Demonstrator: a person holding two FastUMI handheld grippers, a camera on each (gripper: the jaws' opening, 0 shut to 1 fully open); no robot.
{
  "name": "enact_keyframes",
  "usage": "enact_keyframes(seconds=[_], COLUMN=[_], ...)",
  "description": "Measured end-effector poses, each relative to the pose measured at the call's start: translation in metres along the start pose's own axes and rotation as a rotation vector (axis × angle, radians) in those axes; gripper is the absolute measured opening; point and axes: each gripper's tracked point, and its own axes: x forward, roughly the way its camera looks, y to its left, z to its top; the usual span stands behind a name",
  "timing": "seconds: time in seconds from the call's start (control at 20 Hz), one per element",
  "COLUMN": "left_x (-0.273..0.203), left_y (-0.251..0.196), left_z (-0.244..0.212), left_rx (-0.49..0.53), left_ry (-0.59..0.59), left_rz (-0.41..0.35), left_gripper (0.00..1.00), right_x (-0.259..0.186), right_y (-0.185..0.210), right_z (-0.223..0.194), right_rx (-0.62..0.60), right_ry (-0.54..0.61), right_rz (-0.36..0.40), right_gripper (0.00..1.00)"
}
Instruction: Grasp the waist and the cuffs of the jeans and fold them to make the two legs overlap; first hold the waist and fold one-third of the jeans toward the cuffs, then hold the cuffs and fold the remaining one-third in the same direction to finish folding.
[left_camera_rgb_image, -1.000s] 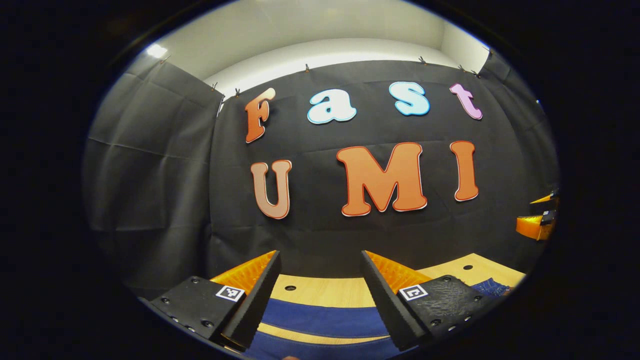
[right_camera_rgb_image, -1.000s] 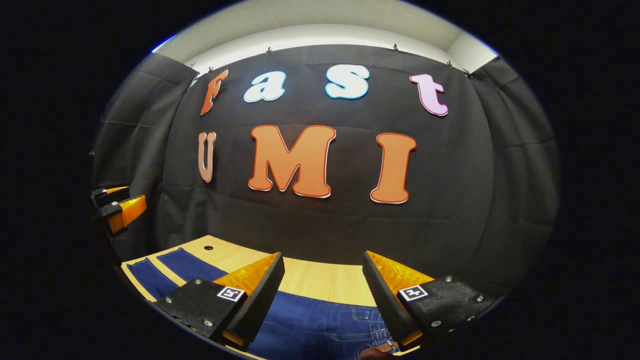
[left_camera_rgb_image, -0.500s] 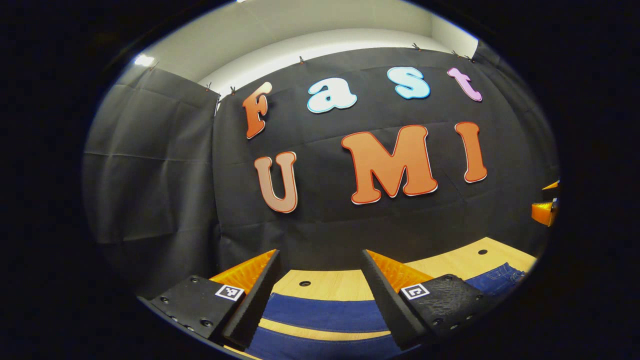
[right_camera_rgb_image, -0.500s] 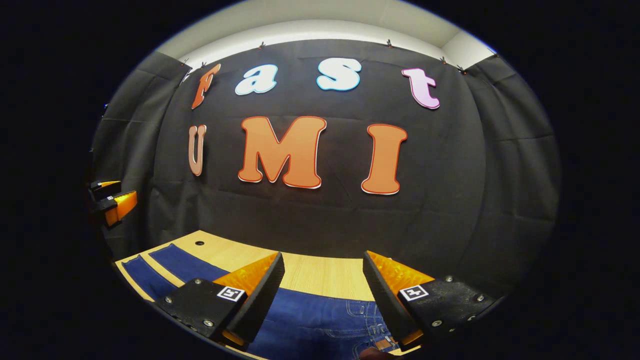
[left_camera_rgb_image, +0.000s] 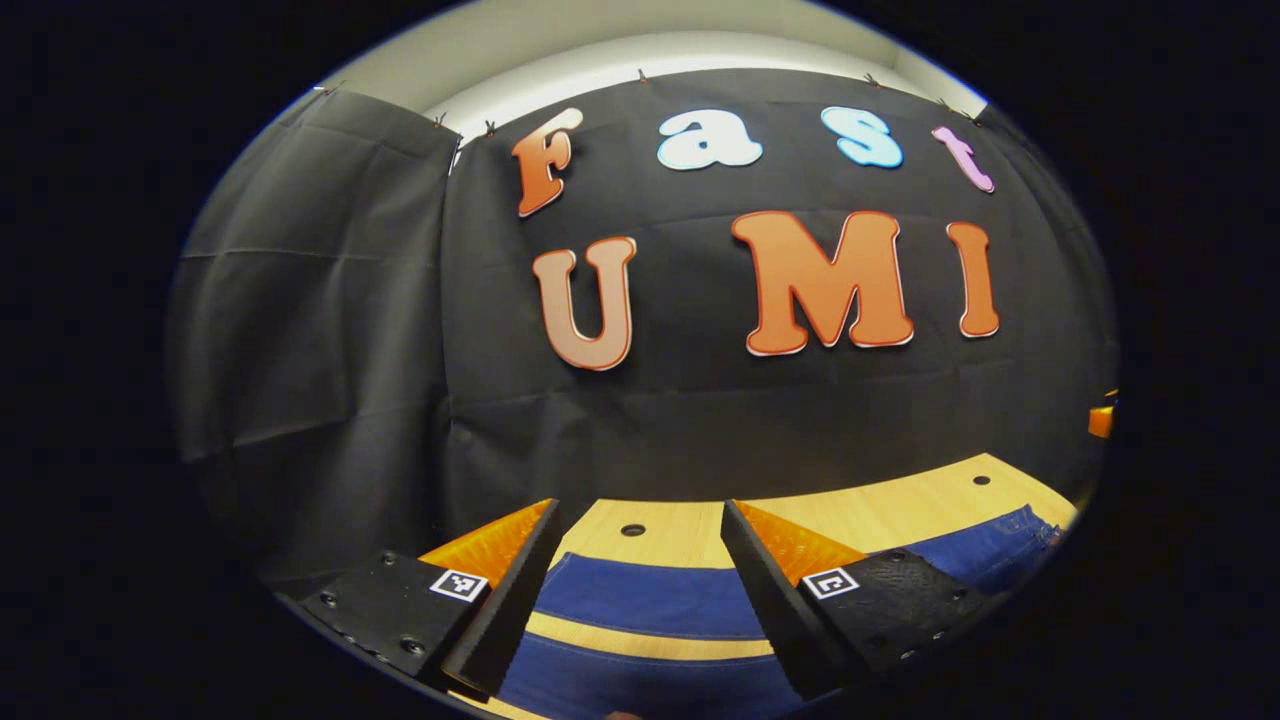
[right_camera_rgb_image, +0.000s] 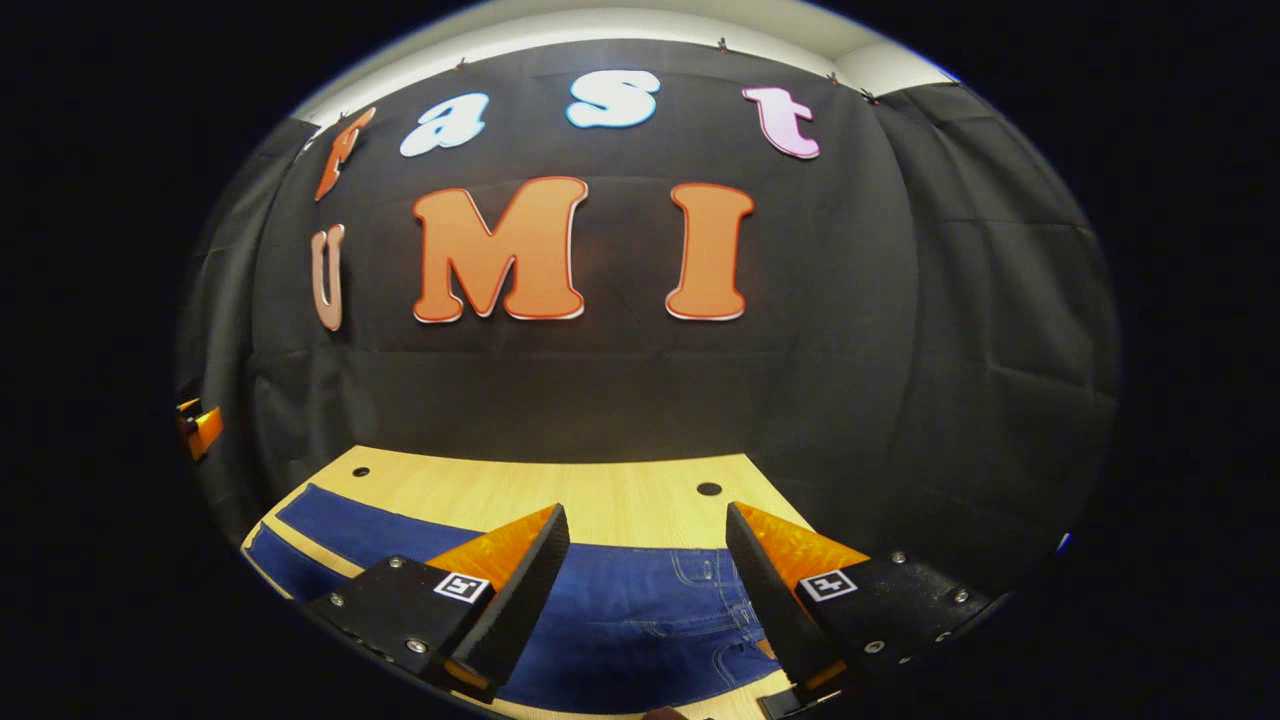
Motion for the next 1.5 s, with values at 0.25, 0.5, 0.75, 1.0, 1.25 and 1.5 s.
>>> enact_keyframes(seconds=[0.25, 0.5, 0.75, 1.0, 1.25, 1.5], left_x=[0.008, 0.013, 0.013, 0.001, -0.01, -0.011], left_y=[0.049, 0.076, 0.1, 0.126, 0.144, 0.165], left_z=[-0.054, -0.112, -0.176, -0.244, -0.304, -0.329], left_rx=[-0.075, -0.225, -0.311, -0.504, -0.791, -1.009], left_ry=[0.141, 0.308, 0.507, 0.724, 0.853, 0.923], left_rz=[0.038, 0.069, 0.092, 0.161, 0.223, 0.288], left_gripper=[0.99, 0.98, 0.97, 0.97, 0.97, 0.97], right_x=[0.001, 0.006, 0.006, 0.01, 0.018, 0.025], right_y=[-0.021, -0.039, -0.048, -0.038, -0.054, -0.06], right_z=[-0.037, -0.077, -0.123, -0.173, -0.192, -0.209], right_rx=[0.082, 0.18, 0.321, 0.485, 0.561, 0.661], right_ry=[0.141, 0.275, 0.429, 0.602, 0.659, 0.721], right_rz=[-0.063, -0.117, -0.13, -0.087, -0.12, -0.136], right_gripper=[0.97, 0.97, 0.96, 0.98, 0.98, 0.98])
